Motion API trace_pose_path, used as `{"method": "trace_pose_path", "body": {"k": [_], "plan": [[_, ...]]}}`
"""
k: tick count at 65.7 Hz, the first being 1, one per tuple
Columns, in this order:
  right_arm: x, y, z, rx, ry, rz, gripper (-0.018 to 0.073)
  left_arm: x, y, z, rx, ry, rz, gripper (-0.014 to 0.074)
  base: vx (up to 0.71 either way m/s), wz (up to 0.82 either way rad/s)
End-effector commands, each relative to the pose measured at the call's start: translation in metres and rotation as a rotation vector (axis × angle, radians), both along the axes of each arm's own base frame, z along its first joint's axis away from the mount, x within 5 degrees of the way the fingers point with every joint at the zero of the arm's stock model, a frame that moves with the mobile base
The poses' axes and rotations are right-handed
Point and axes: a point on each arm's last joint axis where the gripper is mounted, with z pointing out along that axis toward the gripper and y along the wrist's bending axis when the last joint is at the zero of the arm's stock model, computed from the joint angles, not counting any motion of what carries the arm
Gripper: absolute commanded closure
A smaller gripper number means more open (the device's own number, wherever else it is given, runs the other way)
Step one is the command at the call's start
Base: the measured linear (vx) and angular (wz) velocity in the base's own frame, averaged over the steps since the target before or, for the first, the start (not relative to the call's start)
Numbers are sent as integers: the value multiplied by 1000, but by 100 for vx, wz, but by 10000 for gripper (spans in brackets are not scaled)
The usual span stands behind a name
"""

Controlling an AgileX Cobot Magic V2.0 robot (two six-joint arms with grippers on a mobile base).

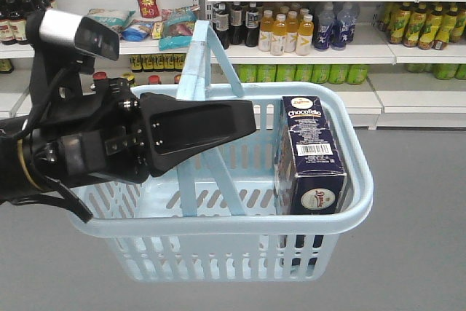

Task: Left arm holds basket, right arm returns cookies
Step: 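Drive forward toward the drink shelves holding the basket in the left gripper, then turn the base along the shelves while the left gripper holds the basket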

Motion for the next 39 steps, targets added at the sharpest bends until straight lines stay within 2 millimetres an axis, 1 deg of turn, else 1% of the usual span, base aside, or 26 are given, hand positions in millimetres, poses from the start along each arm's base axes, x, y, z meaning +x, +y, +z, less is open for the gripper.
{"method": "trace_pose_path", "body": {"k": [1, 39], "plan": [[1, -1, 1, -13, -57, -7, 562, -11, 5, 29, -162, -65, -49, 599, 65, -7], [1, -1, 1, -13, -57, -7, 562, -11, 5, 28, -161, -63, -48, 599, 63, -7]]}}
